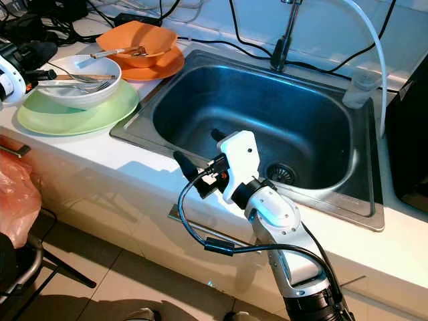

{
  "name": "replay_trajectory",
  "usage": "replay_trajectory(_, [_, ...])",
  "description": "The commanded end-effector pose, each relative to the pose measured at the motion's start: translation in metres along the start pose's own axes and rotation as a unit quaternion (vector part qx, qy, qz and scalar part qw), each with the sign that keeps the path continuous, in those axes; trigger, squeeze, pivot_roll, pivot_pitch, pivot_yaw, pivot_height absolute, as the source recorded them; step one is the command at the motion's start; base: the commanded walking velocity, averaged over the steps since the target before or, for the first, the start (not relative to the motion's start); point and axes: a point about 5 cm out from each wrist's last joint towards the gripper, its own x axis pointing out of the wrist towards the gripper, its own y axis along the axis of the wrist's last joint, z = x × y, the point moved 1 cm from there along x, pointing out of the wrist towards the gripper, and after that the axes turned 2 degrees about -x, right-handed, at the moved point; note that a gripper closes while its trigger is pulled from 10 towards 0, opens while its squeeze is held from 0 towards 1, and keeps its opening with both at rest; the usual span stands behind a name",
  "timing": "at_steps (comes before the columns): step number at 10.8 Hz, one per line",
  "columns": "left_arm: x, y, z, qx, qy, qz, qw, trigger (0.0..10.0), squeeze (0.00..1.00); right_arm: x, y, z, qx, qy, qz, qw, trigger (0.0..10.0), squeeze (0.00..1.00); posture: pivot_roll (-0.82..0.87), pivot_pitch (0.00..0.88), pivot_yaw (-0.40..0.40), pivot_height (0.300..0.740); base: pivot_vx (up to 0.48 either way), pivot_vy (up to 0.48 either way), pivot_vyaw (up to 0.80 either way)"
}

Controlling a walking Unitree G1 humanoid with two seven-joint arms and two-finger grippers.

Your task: Kitchen organization

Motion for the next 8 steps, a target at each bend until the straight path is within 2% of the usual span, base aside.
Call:
replay_trajectory(1, [-0.001,0.011,0.003,0.003,-0.015,0.011,1.000,2.4,0.00,0.000,-0.001,0.000,-0.004,-0.001,0.001,1.000,10.0,0.00,0.02,0.099,-0.057,0.740,0.000,0.000,0.00])
replay_trajectory(2, [-0.002,0.018,0.002,0.005,-0.016,0.020,1.000,3.4,0.00,0.000,-0.001,0.001,-0.004,0.000,0.001,1.000,10.0,0.00,0.03,0.099,-0.057,0.740,0.000,0.000,0.00])
replay_trajectory(3, [-0.002,0.026,0.001,0.004,-0.017,0.043,0.999,3.6,0.00,0.000,-0.001,0.001,-0.004,0.000,0.001,1.000,10.0,0.00,0.03,0.098,-0.057,0.740,0.000,0.000,0.00])
replay_trajectory(4, [-0.004,0.038,0.000,0.003,-0.012,0.084,0.996,4.9,0.00,0.001,-0.001,0.000,-0.004,0.000,0.001,1.000,10.0,0.00,0.03,0.098,-0.056,0.740,0.000,0.000,0.00])
replay_trajectory(5, [-0.005,0.044,0.003,0.008,-0.016,0.110,0.994,5.4,0.00,0.001,-0.001,0.000,-0.003,0.000,0.001,1.000,10.0,0.00,0.03,0.099,-0.057,0.740,0.000,0.000,0.00])
replay_trajectory(7, [-0.007,0.048,0.008,0.013,-0.023,0.139,0.990,8.0,0.00,0.001,-0.002,0.000,-0.003,-0.001,0.001,1.000,10.0,0.00,0.03,0.098,-0.060,0.740,0.000,0.000,0.00])
replay_trajectory(8, [-0.008,0.049,0.009,0.016,-0.025,0.152,0.988,8.8,0.00,0.001,-0.002,0.000,-0.004,0.000,0.001,1.000,10.0,0.00,0.03,0.098,-0.060,0.740,0.000,0.000,0.00])
